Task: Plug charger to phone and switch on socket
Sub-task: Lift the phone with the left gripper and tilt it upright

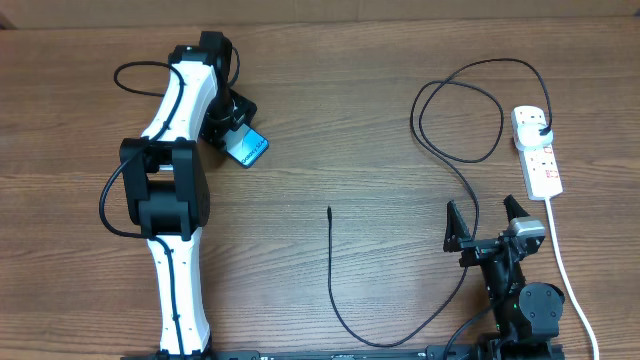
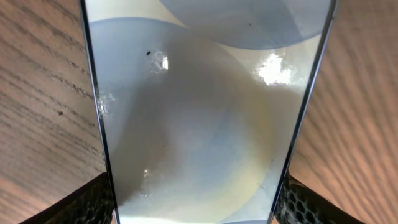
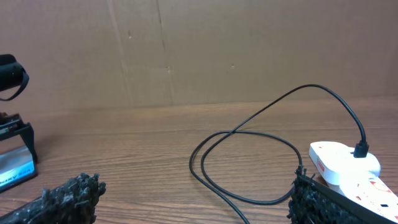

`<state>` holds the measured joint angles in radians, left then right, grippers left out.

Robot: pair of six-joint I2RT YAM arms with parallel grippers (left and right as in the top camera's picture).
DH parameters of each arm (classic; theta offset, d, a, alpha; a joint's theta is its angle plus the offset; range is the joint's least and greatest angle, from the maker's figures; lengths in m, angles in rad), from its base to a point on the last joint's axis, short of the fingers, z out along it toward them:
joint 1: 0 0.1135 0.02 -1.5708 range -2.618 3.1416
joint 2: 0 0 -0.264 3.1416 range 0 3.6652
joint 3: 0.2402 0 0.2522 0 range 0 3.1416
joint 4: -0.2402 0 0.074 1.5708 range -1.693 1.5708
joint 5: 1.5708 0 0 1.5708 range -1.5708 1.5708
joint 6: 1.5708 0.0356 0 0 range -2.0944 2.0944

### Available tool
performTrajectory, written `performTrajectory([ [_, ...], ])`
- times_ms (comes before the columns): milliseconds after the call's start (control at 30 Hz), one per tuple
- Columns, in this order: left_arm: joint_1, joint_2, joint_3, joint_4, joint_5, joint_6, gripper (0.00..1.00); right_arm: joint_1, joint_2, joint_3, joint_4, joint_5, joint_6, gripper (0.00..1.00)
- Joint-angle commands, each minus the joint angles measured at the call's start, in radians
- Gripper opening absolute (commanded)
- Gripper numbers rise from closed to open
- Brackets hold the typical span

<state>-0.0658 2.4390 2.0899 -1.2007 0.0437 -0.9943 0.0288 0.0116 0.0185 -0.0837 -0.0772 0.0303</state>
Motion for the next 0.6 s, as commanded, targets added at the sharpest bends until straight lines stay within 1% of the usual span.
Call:
performTrajectory([
  [0,-0.006,-0.001,0.084,-0.029,-0.003,0.008,0.04,0.006,-0.009,-0.01,0.003,0.009,0.007,1.0],
  [333,-0.006,-0.001,0.09,-0.06,-0.019,0.008,0.04,0.006,-0.009,-0.01,0.003,0.009,0.007,1.0],
  [433,-0.006,-0.001,0.09,-0.059,0.013,0.014,0.04,0.006,-0.009,-0.01,0.003,0.009,0.007,1.0],
  [567,-0.006,-0.001,0.09,-0.044,0.1,0.031,0.04,0.006,-0.009,-0.01,0.003,0.009,0.007,1.0],
])
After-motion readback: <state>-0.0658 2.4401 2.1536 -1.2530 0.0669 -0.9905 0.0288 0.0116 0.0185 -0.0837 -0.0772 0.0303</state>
